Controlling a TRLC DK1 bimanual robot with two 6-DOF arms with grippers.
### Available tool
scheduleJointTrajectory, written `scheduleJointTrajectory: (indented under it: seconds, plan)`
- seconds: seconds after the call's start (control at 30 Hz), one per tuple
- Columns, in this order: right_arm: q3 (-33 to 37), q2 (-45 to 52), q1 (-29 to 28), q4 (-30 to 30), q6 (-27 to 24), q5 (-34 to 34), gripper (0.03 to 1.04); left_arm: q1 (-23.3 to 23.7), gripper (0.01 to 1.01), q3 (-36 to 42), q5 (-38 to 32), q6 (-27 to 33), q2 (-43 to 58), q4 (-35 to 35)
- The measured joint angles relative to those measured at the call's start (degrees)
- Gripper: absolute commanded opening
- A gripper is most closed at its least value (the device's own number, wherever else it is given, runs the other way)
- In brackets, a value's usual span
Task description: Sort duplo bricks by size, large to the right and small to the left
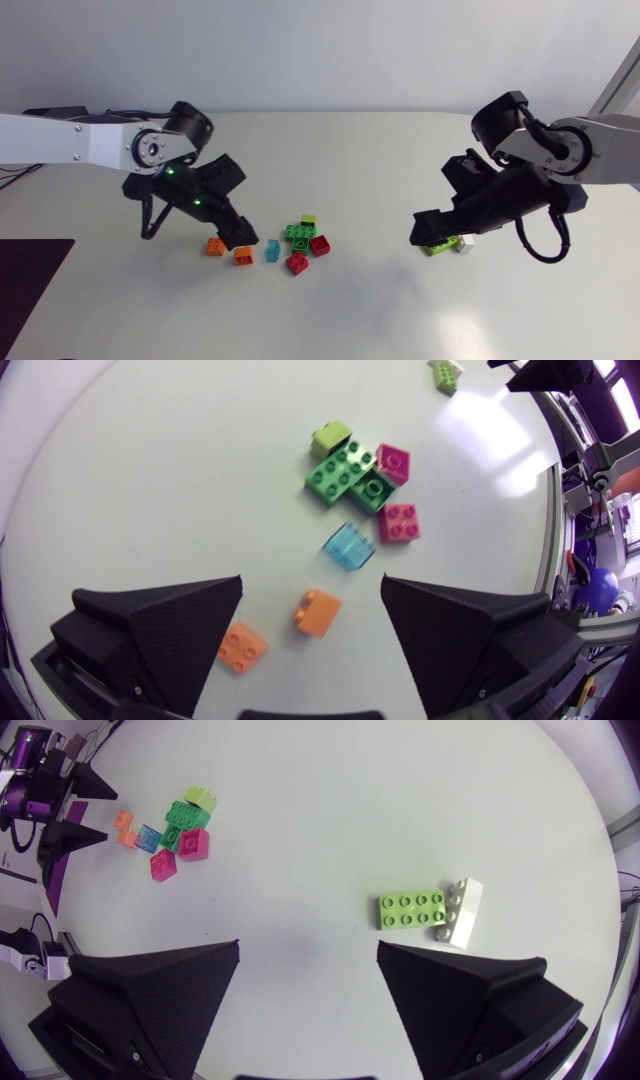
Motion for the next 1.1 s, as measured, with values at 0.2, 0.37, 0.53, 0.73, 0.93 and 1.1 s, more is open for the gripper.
scheduleJointTrajectory:
  seconds: [0.2,0.37,0.53,0.73,0.93,1.1]
  plan:
    - [-0.22,-1.01,0.00,-0.13,0.15,-0.02,1.00,-8.50,0.503,6.27,-0.33,-3.98,4.24,1.81]
    - [-0.22,-1.73,-0.07,-0.20,0.13,-0.02,1.00,-9.86,0.307,6.43,-1.86,-4.92,7.39,2.36]
    - [-0.39,-1.73,-0.07,-0.15,0.15,-0.02,1.00,-9.88,0.284,6.40,-2.67,-4.61,7.78,2.45]
    - [-0.98,-1.75,-0.07,-0.15,0.15,-0.02,1.00,-10.32,0.285,4.44,-2.67,-3.17,7.82,3.37]
    - [-1.22,-1.77,-0.07,-0.13,0.15,-0.02,1.00,-10.36,0.285,2.78,-2.67,-2.69,8.94,5.01]
    - [-1.25,-1.77,-0.04,0.02,0.15,-0.02,1.00,-10.34,0.285,1.25,-2.67,-1.73,9.73,5.84]
